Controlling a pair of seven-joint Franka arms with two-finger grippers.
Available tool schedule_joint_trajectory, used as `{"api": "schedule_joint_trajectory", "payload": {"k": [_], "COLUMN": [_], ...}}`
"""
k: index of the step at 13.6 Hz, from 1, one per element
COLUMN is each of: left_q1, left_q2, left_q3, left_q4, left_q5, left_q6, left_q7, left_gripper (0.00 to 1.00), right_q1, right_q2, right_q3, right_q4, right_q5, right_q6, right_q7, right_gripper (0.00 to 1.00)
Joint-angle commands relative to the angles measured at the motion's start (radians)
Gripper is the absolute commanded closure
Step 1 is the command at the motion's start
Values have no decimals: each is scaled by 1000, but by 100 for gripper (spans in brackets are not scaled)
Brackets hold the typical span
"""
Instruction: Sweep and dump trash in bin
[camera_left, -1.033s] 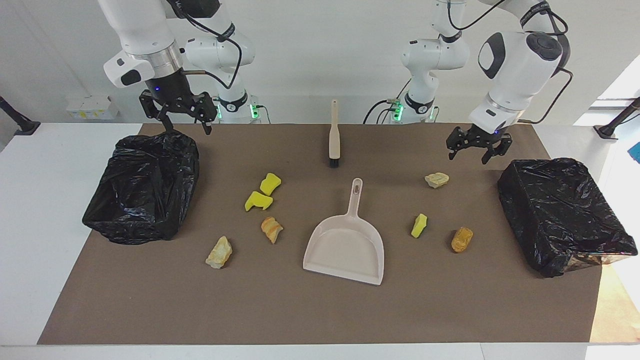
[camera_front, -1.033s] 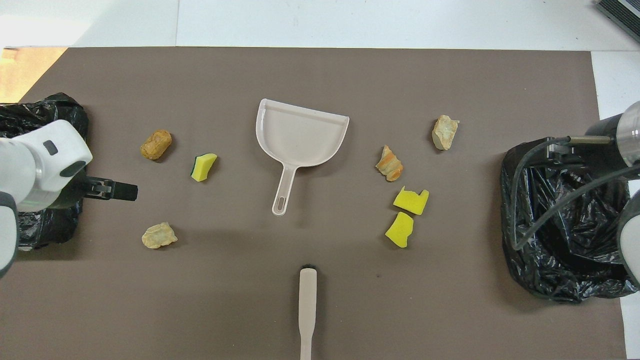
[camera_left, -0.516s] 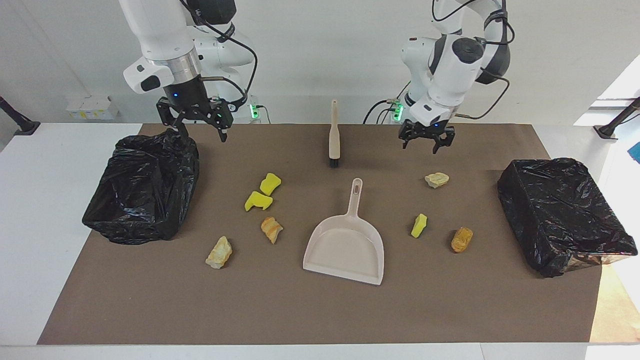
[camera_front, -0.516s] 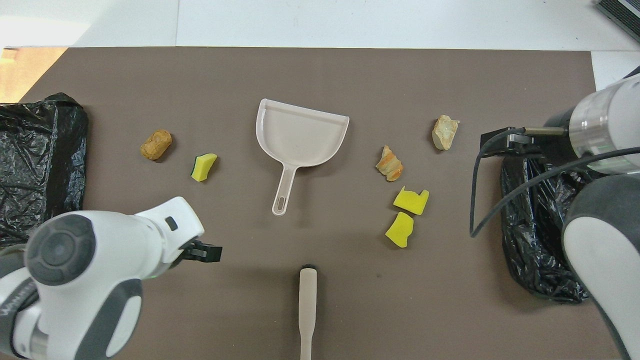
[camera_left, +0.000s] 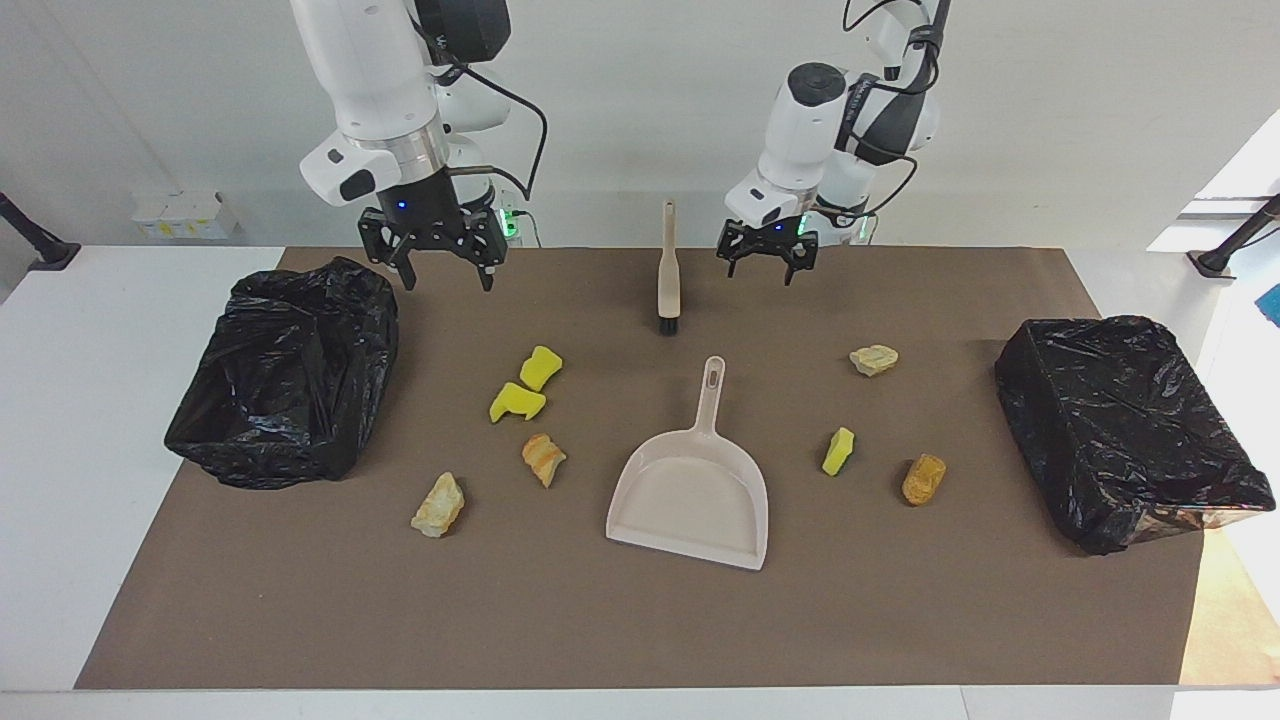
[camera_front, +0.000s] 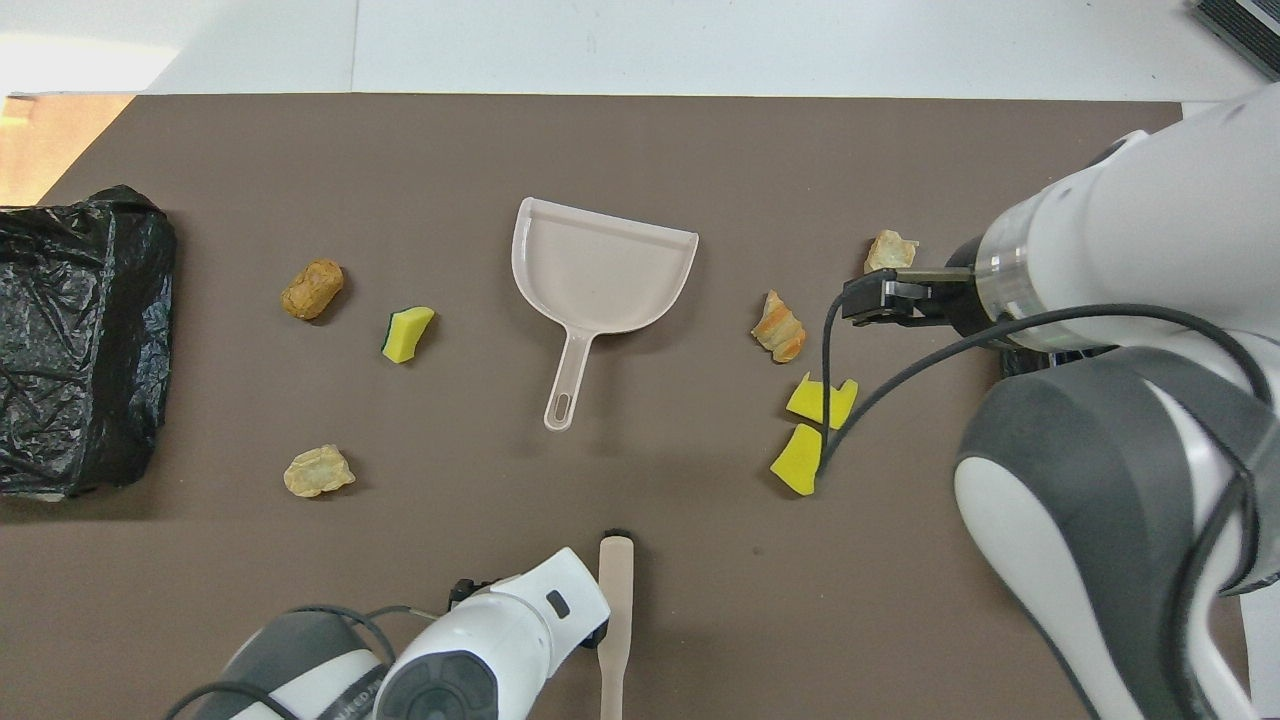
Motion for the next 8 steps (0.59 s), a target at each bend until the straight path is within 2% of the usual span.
{"api": "schedule_joint_trajectory", "payload": {"k": [1, 2, 5, 8], "left_q1": [-127, -196, -288, -328], "left_q2": [15, 21, 13, 24], "left_q3": [21, 21, 21, 18], "left_q4": [-23, -29, -57, -100], "left_q5": [14, 14, 14, 14], "left_q6": [53, 62, 74, 142], "left_q7": [-189, -240, -254, -254], "left_gripper": [0, 0, 0, 0], "right_q1": [45, 66, 137, 144], "right_q2": [72, 114, 224, 345], "right_q3": [-1, -1, -3, -4], "right_q4": [4, 4, 11, 126], "right_q5": [1, -7, -9, -12], "right_q6": [80, 127, 227, 235], "right_q7": [112, 140, 240, 292], "right_gripper": [0, 0, 0, 0]}}
